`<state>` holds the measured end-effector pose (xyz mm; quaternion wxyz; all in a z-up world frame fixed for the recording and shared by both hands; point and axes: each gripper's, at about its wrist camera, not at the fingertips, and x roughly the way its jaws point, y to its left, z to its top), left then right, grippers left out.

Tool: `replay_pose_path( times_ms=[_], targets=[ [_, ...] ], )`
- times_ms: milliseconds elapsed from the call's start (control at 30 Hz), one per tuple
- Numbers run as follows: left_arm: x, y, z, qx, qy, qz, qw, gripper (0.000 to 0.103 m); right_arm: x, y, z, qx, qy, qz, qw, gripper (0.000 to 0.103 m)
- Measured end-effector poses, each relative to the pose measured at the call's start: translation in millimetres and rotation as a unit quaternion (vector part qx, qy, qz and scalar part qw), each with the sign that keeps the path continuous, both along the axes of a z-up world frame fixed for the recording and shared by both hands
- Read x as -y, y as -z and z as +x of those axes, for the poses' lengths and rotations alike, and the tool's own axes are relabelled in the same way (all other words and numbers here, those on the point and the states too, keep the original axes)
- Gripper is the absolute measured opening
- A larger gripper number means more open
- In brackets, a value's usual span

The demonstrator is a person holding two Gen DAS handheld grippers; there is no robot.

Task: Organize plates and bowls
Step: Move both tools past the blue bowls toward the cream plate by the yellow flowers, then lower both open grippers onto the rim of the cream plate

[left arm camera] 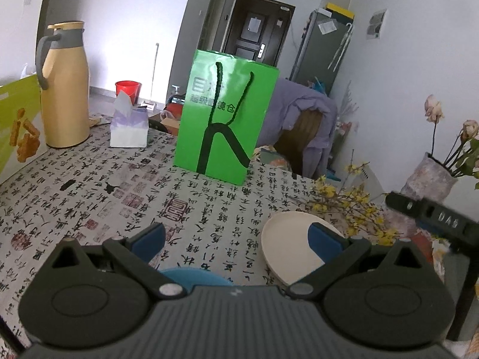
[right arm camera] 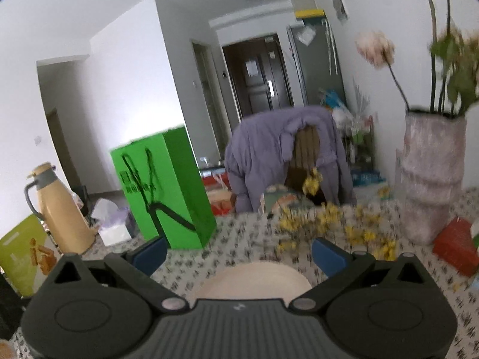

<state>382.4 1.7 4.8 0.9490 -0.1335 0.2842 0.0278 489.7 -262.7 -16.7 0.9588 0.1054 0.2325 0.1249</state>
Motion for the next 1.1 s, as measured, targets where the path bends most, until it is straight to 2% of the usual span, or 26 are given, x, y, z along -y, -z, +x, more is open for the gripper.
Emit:
replay_pose_path(
  times_ms=[467, 767, 967, 1100],
  targets=[
    [21, 12, 46, -0.022, 0.000, -0.005, 0.9997, 0.103, 24, 32, 33, -0.046, 0.013, 0.004, 0.999, 0.103],
    [46, 7, 81, -0.029, -0.001, 0.026, 0.9992, 0.103, 28, 53, 52, -0.078, 0.016, 0.001, 0.997, 0.103],
    [65, 24, 110, -0.057, -0.003, 0.055, 0.9969, 0.103, 28, 68, 65, -0.097, 0.010, 0.004, 0.995, 0.103],
    [70, 36, 126, -0.073, -0.007, 0.058, 0.9956, 0.103, 28, 74, 69, -0.102, 0.005, 0.004, 0.995, 0.097]
  ],
)
